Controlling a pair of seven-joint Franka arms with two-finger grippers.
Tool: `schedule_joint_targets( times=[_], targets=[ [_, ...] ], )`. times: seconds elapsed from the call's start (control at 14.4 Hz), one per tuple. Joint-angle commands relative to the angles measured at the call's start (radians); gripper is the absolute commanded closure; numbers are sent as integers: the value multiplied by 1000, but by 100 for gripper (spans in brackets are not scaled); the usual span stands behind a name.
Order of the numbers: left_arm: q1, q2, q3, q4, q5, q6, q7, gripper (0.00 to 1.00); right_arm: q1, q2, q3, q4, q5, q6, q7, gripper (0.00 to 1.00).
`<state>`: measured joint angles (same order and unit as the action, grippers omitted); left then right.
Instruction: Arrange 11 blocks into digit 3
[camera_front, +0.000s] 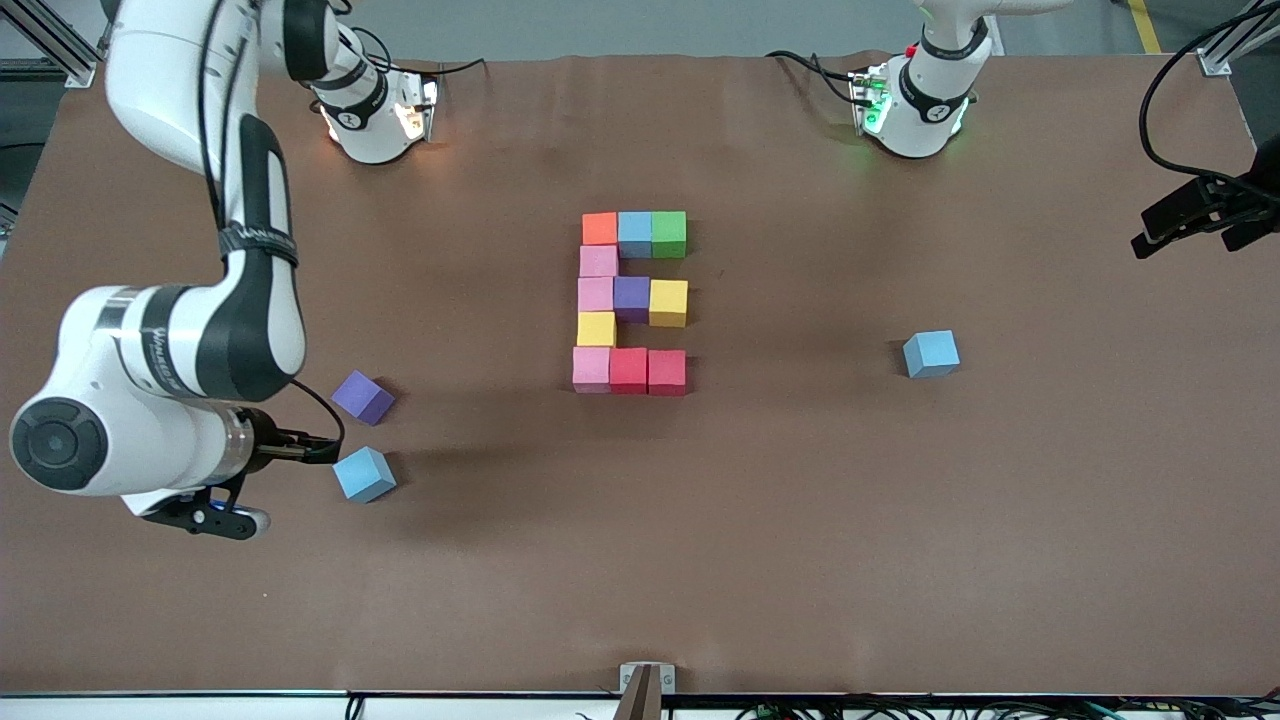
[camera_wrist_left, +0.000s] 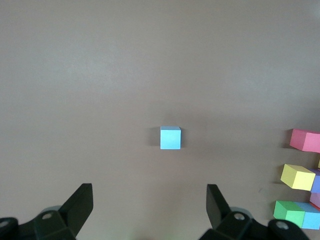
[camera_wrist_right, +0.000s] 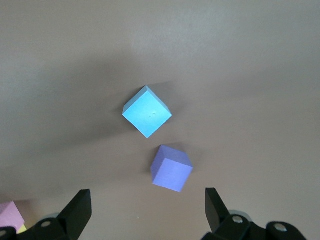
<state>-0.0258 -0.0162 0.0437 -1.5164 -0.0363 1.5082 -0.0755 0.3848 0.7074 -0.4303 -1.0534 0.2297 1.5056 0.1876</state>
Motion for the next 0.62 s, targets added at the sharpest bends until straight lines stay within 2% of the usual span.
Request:
schedule_joint_targets(
  times=[0.0, 0.14, 0.28, 0.42, 0.49, 0.56],
  targets=[
    [0, -1, 2, 5, -16, 1, -3, 0, -46, -194, 122, -230, -113, 86, 10, 0],
    [0, -1, 2, 5, -16, 1, -3, 0, -9, -323, 114, -421, -134, 165, 6, 0],
    [0, -1, 2, 5, -16, 0, -3, 0, -20, -417, 122, -520, -200, 174, 6, 0],
    [-2, -1, 2, 5, -16, -2, -3, 0, -53, -483, 131, -557, -205, 156, -5, 0],
    [-2, -1, 2, 5, -16, -2, -3, 0, -96, -509, 160, -557, -207, 133, -31, 0],
    [-2, -1, 2, 5, -16, -2, -3, 0, -162, -531, 218, -556, -208, 108, -62, 0]
  ],
)
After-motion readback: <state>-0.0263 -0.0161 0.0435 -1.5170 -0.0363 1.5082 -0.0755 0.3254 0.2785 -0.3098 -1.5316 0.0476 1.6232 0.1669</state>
